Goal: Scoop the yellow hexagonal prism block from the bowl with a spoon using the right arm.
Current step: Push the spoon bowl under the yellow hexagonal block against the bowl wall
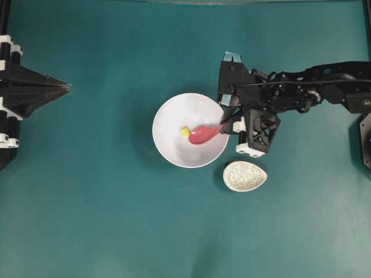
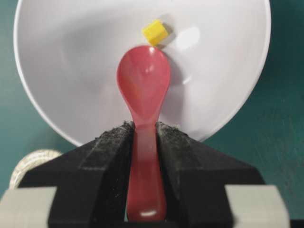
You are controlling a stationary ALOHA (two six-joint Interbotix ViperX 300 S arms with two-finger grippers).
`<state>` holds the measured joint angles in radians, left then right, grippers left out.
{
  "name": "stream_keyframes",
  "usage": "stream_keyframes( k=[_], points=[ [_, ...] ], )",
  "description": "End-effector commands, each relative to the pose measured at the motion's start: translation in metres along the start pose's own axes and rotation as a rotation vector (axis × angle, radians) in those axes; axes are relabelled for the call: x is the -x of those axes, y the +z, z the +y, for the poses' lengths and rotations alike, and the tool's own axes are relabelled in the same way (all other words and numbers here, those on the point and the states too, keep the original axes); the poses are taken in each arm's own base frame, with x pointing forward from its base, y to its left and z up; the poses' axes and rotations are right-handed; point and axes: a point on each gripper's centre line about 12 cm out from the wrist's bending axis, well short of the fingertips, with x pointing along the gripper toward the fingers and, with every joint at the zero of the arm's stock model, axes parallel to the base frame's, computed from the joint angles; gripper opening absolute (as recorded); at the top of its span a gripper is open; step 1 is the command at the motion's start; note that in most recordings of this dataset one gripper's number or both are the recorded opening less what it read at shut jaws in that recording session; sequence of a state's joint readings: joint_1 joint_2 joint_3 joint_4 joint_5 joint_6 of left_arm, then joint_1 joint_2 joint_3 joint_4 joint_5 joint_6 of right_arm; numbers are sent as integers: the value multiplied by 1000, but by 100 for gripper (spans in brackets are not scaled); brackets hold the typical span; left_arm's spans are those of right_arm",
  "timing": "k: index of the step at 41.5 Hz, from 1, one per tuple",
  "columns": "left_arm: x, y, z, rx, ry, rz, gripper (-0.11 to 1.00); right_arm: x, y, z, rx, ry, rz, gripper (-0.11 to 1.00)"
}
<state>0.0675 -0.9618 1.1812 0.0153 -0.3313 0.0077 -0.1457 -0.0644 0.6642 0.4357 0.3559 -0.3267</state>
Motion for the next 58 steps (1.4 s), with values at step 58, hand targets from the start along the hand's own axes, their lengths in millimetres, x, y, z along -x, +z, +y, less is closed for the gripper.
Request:
stream_keyframes(
  k=[58],
  points=[
    [-2, 3, 1, -4, 5, -8, 3, 4, 43, -1, -36, -34, -220, 24]
  ],
)
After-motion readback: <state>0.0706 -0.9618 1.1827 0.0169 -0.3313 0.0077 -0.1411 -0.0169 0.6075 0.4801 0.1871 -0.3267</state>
